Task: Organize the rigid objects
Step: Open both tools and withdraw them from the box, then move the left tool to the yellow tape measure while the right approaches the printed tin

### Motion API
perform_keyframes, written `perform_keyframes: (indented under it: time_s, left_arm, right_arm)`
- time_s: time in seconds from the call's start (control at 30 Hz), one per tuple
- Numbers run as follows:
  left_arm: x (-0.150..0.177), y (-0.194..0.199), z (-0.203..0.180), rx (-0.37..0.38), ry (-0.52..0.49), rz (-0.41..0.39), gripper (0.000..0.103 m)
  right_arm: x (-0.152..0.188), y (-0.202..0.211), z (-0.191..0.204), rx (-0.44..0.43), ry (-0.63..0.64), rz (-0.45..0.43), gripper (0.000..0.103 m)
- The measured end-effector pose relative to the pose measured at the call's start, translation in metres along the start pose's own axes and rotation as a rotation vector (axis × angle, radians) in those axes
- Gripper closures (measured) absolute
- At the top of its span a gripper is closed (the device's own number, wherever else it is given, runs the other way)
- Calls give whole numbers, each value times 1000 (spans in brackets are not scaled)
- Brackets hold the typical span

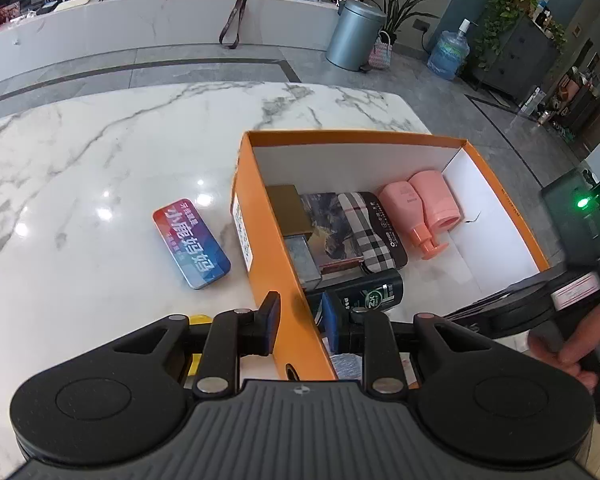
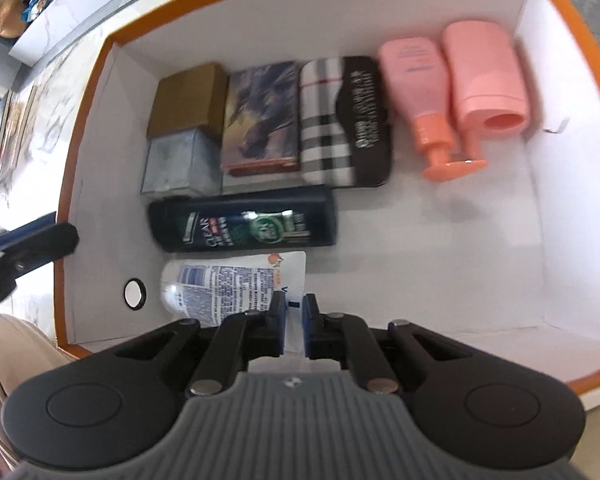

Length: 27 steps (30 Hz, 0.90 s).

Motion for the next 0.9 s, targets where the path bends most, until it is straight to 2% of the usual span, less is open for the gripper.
perform_keyframes:
  time_s: [0.2,0.33,0.47,0.53,0.7,0.77,0.83,0.9]
  left_arm:
    - [-2,10,1,-10,-5,-22,74]
    - [-3,19,5,-26,-6,-48,73]
    - [-3,32,10,-45,-33,-74,72]
    - [-3,39,16,-59,-39,-90,71]
    - [-3,59,40,-119,-57,-109,70]
    - [-2,65,49,-136,-66,-113,65]
    - [1,67,52,-122,-88,-103,65]
    - [5,66,51,-86,-132,-88,65]
  right_arm:
    - [3,-13,10,26,32,23,100]
    - [2,-2,15,47,52,-24,95]
    - [1,16,27,35,93,-88,91]
    - [-1,25,36,40,125,-128,79]
    - [-6,46,61,48,213,-217,79]
    - [-11,57,75,47,258,-272,78]
    - [-17,69,93,20,299,-324,71]
    - [-20,80,113,-13,353,-357,71]
Point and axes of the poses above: each gripper's, at about its wrist camera, not at the fingertips, and y roughly against the way its jaws point, z to its left, x to its underside, the point moved 10 cm from there along -y, roughly the way its jaws point, and after that the axes turned 2 degrees about -x, right-handed, at the moved point
